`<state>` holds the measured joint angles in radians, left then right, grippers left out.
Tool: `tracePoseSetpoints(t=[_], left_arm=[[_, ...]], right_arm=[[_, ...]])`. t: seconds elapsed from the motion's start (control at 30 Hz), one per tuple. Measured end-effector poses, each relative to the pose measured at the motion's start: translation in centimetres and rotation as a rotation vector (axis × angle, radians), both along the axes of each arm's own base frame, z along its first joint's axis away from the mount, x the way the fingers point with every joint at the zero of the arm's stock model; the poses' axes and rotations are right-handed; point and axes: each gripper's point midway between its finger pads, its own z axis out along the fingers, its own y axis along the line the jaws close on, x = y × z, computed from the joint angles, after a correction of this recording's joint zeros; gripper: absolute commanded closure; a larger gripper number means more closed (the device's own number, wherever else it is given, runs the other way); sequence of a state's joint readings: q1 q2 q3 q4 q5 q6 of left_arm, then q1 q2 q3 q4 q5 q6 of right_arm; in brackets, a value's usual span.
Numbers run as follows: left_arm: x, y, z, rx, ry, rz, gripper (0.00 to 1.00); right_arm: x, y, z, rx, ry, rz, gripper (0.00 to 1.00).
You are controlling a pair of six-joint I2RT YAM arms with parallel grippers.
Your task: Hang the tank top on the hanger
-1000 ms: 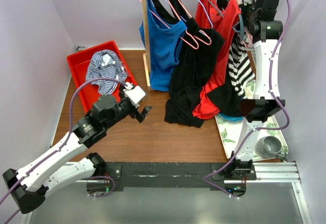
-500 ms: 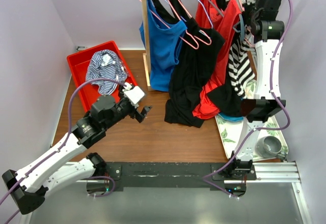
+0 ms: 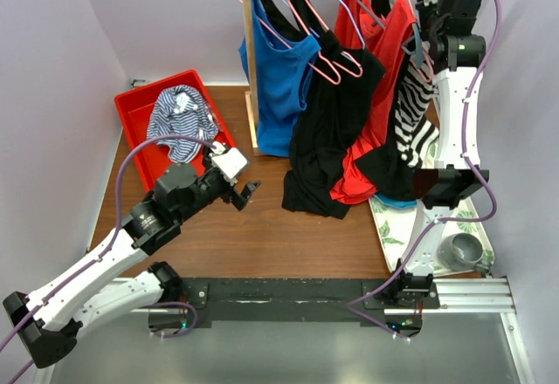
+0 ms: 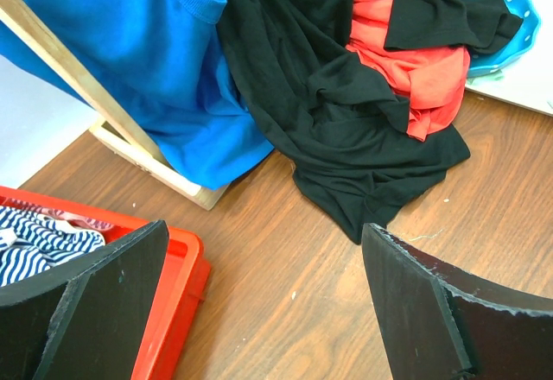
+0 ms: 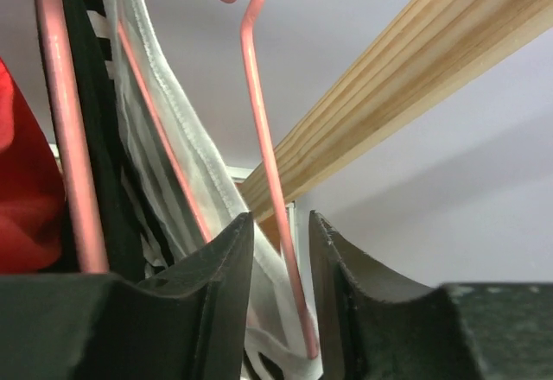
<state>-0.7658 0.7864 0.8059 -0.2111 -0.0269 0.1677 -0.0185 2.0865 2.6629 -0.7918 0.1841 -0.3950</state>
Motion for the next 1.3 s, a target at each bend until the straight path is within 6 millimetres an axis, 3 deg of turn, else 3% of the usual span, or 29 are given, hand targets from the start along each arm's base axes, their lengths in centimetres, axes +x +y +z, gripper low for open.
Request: tracePoseSetpoints(t=[0.2, 0.27, 0.4, 0.6, 0.73, 0.83, 1.0, 1.13, 1.3], left_arm=[[-0.1, 0.1, 0.0, 0.0, 0.0, 0.0, 0.0], [-0.1, 0.1, 0.0, -0.001, 0.001, 0.0, 0.0], [-0.2, 0.1, 0.3, -0.013, 0.006, 0.003, 0.0], [-0.2, 0.0, 2.2, -0.064, 0.002, 0.014, 0.0], [0.1, 0.1, 4.9, -0.131, -0.006, 0.041, 0.0], [0.3, 0.3, 7.4, -0.201, -0.005, 0.078, 0.0], [0.3, 1.5, 12.5, -0.307, -0.027, 0.142, 0.0], [-0.2, 2.6, 15.8, -0.366, -0.065, 0.165, 0.0], [-1.2, 4.0, 16.9, -0.391, -0.082, 0.182, 0.0]], right_arm=[[0.0, 0.1, 0.2, 0.017, -0.007, 0.019, 0.24], [-0.5, 0.0, 0.6, 0.021, -0.014, 0.026, 0.2], [-3.4, -1.1, 3.9, 0.039, -0.071, 0.025, 0.13], [-13.1, -4.4, 10.8, 0.078, -0.218, -0.019, 0.01], [-20.4, -1.9, 13.3, 0.077, -0.284, 0.049, 0.01], [-24.9, 0.5, 12.2, 0.102, -0.284, 0.113, 0.01], [-31.6, 1.8, 8.9, 0.196, -0.291, 0.069, 0.01], [-35.2, 1.6, 7.9, 0.249, -0.327, 0.002, 0.01], [-38.6, 1.1, 7.9, 0.269, -0.382, -0.073, 0.01]])
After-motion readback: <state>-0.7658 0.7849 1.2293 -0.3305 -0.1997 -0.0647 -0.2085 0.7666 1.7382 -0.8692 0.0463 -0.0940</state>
